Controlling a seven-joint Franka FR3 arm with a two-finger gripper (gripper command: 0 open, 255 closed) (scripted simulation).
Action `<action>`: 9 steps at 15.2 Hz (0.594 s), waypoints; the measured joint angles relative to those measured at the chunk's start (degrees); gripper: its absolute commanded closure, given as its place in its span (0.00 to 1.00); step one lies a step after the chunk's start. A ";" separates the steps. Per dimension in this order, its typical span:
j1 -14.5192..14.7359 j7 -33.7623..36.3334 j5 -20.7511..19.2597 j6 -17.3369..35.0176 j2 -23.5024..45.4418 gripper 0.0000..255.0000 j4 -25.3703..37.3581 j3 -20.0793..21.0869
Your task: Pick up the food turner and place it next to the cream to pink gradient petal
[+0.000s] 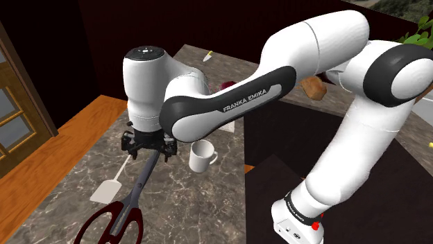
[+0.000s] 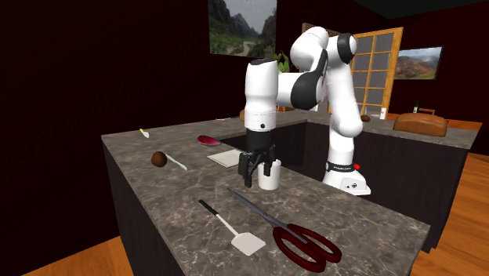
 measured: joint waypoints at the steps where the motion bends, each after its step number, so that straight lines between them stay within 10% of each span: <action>1: 3.17 3.60 -3.56 -0.70 4.02 0.00 2.92 -1.85; 9: 20.22 16.92 -15.72 -6.46 23.81 0.00 24.24 -13.23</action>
